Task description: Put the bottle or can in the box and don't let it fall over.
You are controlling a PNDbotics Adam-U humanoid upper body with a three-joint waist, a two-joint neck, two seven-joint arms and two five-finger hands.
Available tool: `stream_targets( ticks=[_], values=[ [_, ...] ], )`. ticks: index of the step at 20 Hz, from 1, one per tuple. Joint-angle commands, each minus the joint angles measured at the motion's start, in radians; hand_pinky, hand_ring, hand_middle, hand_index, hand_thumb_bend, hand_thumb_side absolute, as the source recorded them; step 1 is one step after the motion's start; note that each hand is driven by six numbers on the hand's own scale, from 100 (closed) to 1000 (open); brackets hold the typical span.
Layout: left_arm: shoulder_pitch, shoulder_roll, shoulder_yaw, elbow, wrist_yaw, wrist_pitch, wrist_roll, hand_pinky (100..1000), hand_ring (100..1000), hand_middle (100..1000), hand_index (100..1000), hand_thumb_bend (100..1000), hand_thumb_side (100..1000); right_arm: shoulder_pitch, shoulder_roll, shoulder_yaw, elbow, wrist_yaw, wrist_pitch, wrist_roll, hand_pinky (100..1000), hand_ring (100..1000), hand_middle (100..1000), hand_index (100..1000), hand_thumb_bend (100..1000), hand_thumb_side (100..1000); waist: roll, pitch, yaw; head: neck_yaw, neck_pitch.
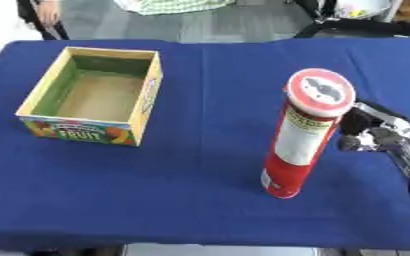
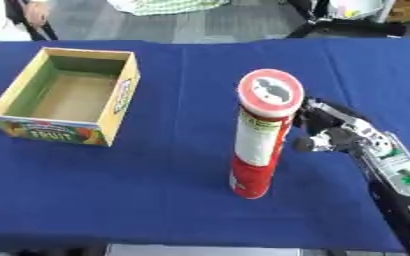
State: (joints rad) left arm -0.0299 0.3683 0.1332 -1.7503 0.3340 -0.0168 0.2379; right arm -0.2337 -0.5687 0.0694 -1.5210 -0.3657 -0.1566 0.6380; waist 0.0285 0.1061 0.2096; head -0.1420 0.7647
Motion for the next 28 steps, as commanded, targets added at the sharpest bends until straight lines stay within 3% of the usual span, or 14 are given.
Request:
stream_targets(
  ticks=[1, 28],
  values=[
    [-0.008, 0.016, 0.007, -0.011, 0.003, -0.002, -0.002, 711, 1000, 915, 845, 491, 891, -0.010, -0.024, 0.002, -0.026, 0.000, 0.005, 0.001, 910, 1000, 1000, 924, 855, 450, -0.002, -0.006, 0.001, 0.001, 0.005],
    [-0.010, 0.012, 0.007, -0.011, 0.004, -0.001, -0.003, 712, 1000, 916, 846, 490, 892, -0.041, 0.014, 0.036, -0.044, 0.027, 0.021, -0.004, 904, 1000, 1000, 911, 888, 445, -0.004, 0.000, 0.008, -0.001, 0.005]
  ],
)
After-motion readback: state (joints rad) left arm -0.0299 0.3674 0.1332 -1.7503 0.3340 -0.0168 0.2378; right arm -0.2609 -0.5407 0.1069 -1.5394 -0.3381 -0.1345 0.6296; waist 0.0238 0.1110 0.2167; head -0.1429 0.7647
